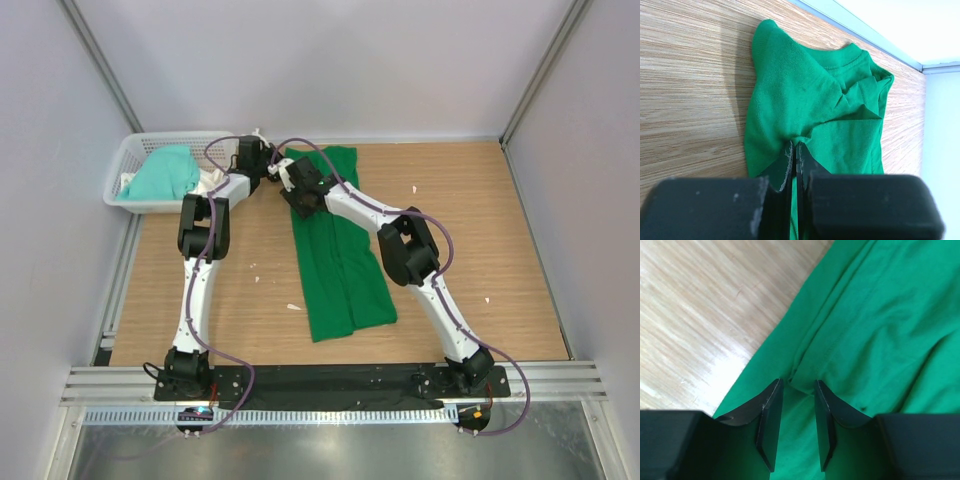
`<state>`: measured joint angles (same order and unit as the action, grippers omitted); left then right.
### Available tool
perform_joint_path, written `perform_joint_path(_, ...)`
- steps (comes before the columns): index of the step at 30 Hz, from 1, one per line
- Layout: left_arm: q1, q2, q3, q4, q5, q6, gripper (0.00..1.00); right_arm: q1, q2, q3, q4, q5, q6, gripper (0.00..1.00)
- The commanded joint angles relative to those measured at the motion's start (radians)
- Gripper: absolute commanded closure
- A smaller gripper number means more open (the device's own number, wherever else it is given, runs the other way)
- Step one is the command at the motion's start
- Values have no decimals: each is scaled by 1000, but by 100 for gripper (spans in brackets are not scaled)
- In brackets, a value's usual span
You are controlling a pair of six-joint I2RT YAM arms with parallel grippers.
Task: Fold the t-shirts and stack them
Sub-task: Fold the tshirt
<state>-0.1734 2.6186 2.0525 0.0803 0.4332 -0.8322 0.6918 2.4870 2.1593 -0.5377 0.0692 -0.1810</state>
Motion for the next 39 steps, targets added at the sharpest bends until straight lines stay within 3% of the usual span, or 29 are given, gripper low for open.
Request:
perform_joint_path(1,12,-54,-8,29,13,2,100,2,-2,56,36,50,-12,62)
perform_joint_path(7,14,-51,-8,30,15,-1,100,-8,16,74,36,51,-6,61)
perform_joint_path(10,14,-49,-11,32,16,-2,100,-11,27,89,32,25,-5,65)
perform_joint_path(13,12,-52,-11,35,22,-8,100,-9,30,91,35,-5,0,76)
perform_joint_path(17,14,-58,-11,52,24,-21,100,-11,27,94,39,-2,11,99)
perform_joint_path(26,11,-69,-14,153,26,-146,100,-51,-108,7,93,73,44,99)
perform_joint_path(39,-32,-43,64,193,9,-223,100,-130,-257,-231,208,9,147,99)
